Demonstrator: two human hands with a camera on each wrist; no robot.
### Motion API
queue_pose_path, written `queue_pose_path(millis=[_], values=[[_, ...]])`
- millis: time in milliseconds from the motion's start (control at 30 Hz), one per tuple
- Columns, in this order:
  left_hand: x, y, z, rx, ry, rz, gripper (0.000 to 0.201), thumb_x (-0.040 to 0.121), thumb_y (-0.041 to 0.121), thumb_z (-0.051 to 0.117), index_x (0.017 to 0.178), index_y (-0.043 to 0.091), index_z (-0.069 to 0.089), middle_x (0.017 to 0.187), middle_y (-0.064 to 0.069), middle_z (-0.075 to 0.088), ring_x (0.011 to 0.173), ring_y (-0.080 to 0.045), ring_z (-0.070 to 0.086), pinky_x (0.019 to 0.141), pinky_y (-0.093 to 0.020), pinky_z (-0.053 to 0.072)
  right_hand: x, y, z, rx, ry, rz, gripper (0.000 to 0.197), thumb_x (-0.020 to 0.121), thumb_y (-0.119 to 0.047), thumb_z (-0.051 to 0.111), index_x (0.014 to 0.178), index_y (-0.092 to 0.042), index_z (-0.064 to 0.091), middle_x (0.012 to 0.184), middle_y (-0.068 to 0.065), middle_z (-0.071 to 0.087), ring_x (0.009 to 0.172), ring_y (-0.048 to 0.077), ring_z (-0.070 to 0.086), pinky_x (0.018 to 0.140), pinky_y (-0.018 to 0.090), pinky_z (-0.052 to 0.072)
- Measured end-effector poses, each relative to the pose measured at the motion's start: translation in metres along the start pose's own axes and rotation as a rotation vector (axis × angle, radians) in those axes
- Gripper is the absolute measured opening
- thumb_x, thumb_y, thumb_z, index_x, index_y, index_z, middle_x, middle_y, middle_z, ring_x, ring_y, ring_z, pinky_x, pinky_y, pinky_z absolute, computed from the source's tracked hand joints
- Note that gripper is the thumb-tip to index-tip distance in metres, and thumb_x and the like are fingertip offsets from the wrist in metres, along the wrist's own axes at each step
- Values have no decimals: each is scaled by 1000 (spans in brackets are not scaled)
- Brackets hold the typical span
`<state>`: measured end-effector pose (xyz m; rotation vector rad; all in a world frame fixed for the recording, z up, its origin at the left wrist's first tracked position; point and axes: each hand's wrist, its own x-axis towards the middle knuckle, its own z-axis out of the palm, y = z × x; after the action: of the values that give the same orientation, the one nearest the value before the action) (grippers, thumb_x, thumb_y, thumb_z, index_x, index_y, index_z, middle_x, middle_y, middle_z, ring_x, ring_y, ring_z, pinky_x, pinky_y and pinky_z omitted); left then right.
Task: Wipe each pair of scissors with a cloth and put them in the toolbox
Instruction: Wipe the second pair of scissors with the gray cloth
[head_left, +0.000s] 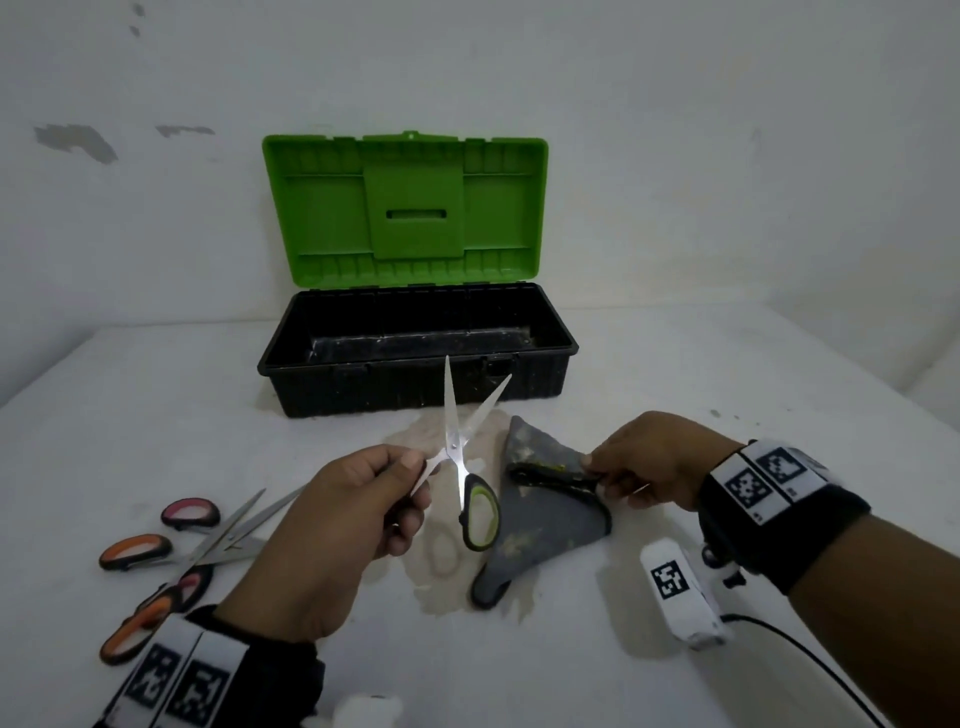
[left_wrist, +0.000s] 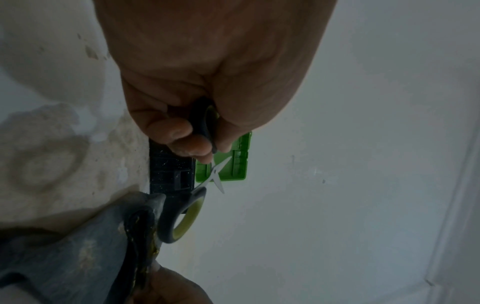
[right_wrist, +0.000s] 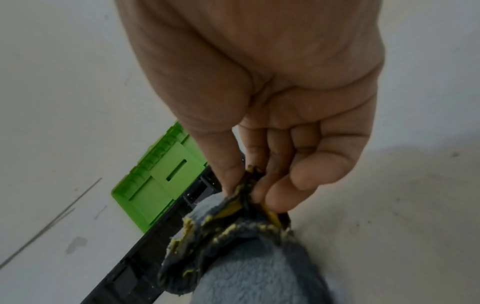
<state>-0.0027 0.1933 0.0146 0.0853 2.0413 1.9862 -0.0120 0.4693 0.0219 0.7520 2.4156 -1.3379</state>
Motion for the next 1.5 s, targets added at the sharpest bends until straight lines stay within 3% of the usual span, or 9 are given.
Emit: queue_pose_path(millis=[167, 267, 367, 533, 600, 733, 933, 1133, 1500], values=[[-2, 1, -6, 36, 0, 17, 30, 99, 20, 49, 84, 12, 73, 76, -9, 69, 60, -15, 53, 60, -30, 43, -4, 2, -7, -140, 233, -335, 13, 89, -17, 71, 80, -10, 78, 74, 6, 75, 67, 15, 71, 60, 26, 58], [-2, 4, -6, -13, -32, -3, 26, 100, 17, 47, 95, 8, 71, 80, -9, 72, 60, -12, 58, 59, -29, 46, -19, 0, -6, -309, 315, -601, 21, 92, -18, 65, 76, -24, 77, 65, -5, 73, 55, -1, 63, 56, 7, 44], [-3, 5, -4, -69, -51, -18, 25, 101, 16, 46, 96, 6, 69, 80, -9, 71, 60, -12, 58, 60, -29, 46, -31, 0, -4, -262, 460, -721, 17, 91, -21, 66, 77, -26, 75, 56, -8, 69, 53, 2, 62, 56, 6, 42], [-4, 7, 0, -178, -44, -81, 22, 100, 16, 47, 93, 5, 65, 69, -5, 57, 55, -11, 45, 53, -27, 38, -38, -2, 3, 56, 582, -793, 12, 89, -21, 69, 78, -25, 72, 92, -10, 71, 75, 6, 67, 66, 14, 50], [-4, 9, 2, -176, -27, -65, 16, 96, 16, 54, 91, 5, 65, 66, -4, 52, 53, -10, 41, 49, -25, 35, -40, -4, 8, 146, 568, -793, 12, 92, -24, 63, 82, -26, 68, 104, -12, 66, 89, -1, 64, 76, 14, 47], [-5, 9, 7, -133, -1, 34, 14, 84, 19, 71, 89, 7, 65, 60, 0, 44, 50, -9, 38, 45, -23, 34, -49, -12, 21, 223, 484, -833, 14, 98, -26, 54, 87, -24, 62, 78, -5, 64, 68, 8, 59, 65, 23, 46], [-9, 11, 13, 37, 75, 185, 26, 70, 26, 82, 84, 12, 65, 57, 1, 45, 52, -14, 40, 49, -28, 38, -66, -24, 50, 362, 219, -851, 8, 88, -18, 70, 92, -22, 64, 71, -5, 70, 58, 2, 59, 57, 17, 44], [-12, 12, 18, 78, 129, 238, 27, 60, 31, 85, 71, 19, 64, 52, 10, 47, 52, -11, 42, 54, -30, 37, -77, -33, 68, 603, 166, -835, 22, 77, -10, 80, 88, -10, 61, 66, 4, 73, 58, 16, 69, 53, 24, 53], [-13, 11, 17, 151, 210, 295, 38, 51, 47, 81, 68, 19, 62, 52, 2, 51, 50, -13, 42, 48, -28, 39, -90, -26, 87, 386, 149, -867, 19, 78, -22, 79, 92, -17, 67, 79, -3, 76, 69, 10, 73, 61, 19, 57]])
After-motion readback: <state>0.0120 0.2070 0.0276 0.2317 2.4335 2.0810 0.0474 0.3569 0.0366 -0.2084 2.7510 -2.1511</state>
